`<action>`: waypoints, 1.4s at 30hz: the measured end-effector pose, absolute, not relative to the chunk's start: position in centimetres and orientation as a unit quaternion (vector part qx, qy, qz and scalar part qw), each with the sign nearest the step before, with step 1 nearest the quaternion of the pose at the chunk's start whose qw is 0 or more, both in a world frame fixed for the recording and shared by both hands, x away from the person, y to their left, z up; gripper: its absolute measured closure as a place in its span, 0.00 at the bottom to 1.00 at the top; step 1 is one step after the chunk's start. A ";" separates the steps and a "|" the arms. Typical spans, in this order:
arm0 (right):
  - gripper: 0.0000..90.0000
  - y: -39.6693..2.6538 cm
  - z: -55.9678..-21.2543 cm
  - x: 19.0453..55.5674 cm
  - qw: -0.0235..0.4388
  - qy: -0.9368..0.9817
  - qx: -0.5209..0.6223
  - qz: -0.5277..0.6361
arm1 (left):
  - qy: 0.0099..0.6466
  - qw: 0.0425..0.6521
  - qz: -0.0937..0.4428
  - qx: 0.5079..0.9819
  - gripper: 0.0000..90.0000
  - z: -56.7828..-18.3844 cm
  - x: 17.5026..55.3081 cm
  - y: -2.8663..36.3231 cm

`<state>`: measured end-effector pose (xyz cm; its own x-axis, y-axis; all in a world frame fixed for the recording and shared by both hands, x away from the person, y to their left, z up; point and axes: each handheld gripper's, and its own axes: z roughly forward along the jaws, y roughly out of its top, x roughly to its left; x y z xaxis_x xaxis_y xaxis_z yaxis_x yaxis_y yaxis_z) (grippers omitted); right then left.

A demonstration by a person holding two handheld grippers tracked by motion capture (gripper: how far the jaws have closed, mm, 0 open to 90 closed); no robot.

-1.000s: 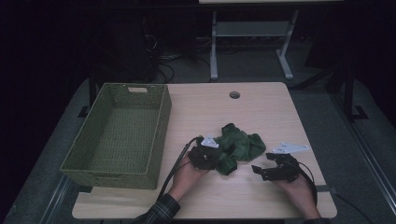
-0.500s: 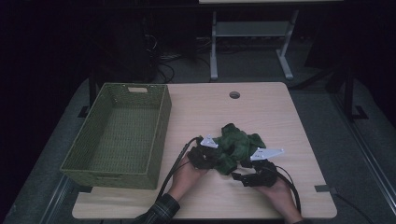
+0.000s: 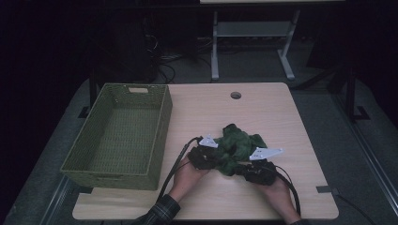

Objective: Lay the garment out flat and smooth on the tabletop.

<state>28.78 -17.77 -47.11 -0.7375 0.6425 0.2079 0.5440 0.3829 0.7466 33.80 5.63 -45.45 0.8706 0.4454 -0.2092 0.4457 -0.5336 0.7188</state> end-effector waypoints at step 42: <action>0.84 -27.5 -45.6 27.5 0.130 0.821 0.414 0.370 | 0.309 0.425 -0.003 0.851 0.83 -45.2 31.3 11.3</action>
<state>27.51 -27.47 -45.63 -0.6234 0.7765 0.0920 0.5836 0.3837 0.7157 31.31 11.31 -45.23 0.8085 0.5238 -0.2683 0.5292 -0.4476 0.7208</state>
